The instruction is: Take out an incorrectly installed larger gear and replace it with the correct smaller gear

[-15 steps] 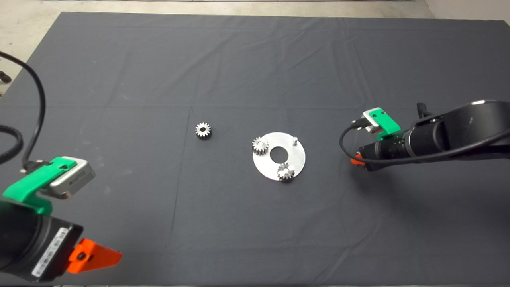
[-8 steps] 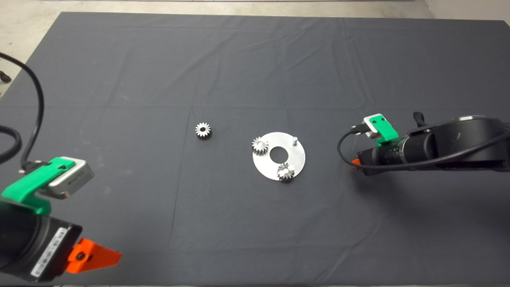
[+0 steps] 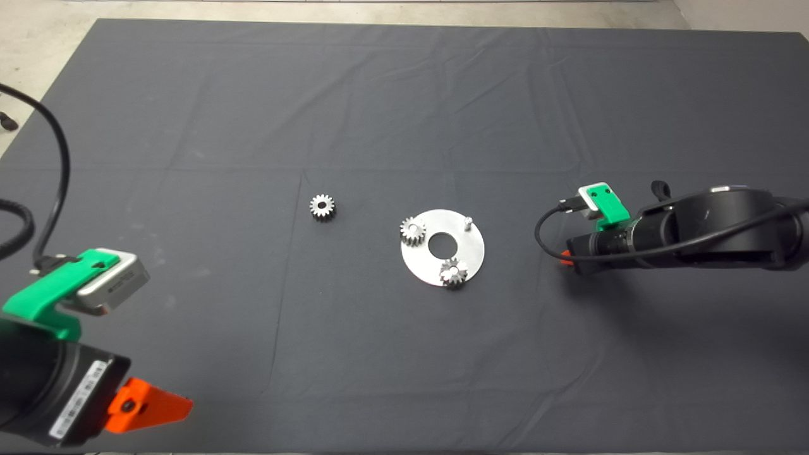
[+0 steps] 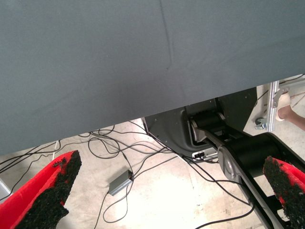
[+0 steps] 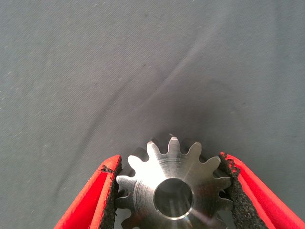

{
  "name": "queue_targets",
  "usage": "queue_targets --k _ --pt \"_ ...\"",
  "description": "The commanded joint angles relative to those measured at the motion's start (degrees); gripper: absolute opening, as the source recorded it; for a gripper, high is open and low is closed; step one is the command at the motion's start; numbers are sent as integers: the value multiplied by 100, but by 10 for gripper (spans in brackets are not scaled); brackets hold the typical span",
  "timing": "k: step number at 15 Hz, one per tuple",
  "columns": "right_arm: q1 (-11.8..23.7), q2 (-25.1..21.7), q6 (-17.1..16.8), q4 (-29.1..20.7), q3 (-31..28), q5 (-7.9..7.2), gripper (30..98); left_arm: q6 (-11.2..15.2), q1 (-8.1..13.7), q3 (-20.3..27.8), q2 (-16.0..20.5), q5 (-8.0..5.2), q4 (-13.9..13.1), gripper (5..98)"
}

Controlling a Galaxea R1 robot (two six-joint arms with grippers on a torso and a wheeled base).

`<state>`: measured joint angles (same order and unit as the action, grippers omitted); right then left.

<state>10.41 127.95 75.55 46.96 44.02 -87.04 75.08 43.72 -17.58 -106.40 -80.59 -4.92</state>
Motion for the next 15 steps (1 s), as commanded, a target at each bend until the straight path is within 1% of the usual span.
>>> queue_targets --k 1,9,10,14,15 --pt "137 7 48 226 -48 -6 505 -2 76 28 -18 -35 -79 984" --pt "146 102 22 217 -26 -6 515 6 67 36 -26 -36 -79 984" --pt "146 121 22 217 -26 -15 531 6 67 36 -26 -36 -79 984" --pt "181 100 22 188 -82 -23 532 6 67 37 -18 -36 -79 984" --pt "264 62 22 139 -246 -32 567 15 67 37 -18 -36 -79 984"
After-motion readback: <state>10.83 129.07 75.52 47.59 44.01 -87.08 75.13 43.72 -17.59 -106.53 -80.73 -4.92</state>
